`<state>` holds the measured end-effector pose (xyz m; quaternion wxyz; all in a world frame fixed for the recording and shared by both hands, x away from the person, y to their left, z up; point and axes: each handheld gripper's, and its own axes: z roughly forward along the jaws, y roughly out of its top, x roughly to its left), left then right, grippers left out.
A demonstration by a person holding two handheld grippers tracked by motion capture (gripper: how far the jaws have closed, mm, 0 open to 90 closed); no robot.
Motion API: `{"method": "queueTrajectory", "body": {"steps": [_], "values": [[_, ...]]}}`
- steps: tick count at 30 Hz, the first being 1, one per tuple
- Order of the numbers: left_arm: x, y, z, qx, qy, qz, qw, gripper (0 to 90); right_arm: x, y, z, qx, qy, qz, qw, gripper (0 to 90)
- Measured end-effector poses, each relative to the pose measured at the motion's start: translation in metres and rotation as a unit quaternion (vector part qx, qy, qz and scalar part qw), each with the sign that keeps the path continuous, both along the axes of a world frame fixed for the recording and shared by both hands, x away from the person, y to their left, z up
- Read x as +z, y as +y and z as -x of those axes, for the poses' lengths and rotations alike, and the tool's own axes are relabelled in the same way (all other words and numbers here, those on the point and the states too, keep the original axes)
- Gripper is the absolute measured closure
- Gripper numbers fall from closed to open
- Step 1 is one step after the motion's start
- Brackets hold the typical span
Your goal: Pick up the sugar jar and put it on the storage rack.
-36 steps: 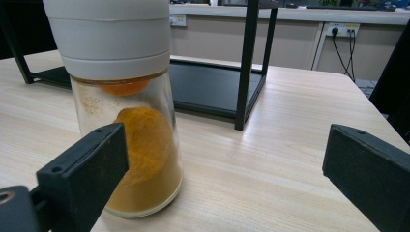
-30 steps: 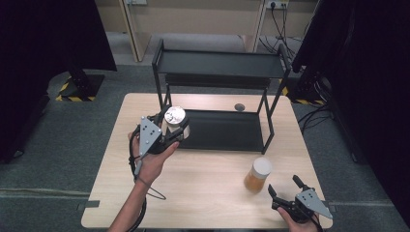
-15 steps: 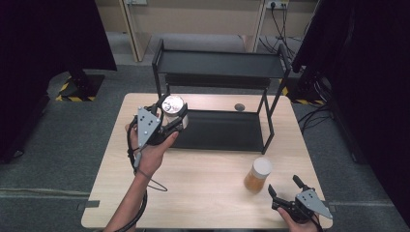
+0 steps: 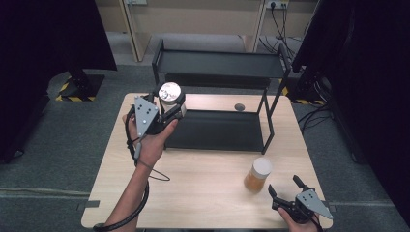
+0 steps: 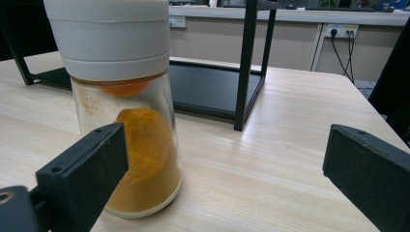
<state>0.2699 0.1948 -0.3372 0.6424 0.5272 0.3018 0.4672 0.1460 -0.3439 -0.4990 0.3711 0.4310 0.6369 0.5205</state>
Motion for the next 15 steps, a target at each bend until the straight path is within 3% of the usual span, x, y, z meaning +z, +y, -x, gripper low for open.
{"method": "queueTrajectory", "body": {"steps": [15], "values": [[0.023, -0.006, -0.008, 0.017, -0.021, 0.004, 0.9996, 35.0, 0.0, 0.0, 0.0, -0.001, -0.001, -0.002, 1.0, 2.5]]}}
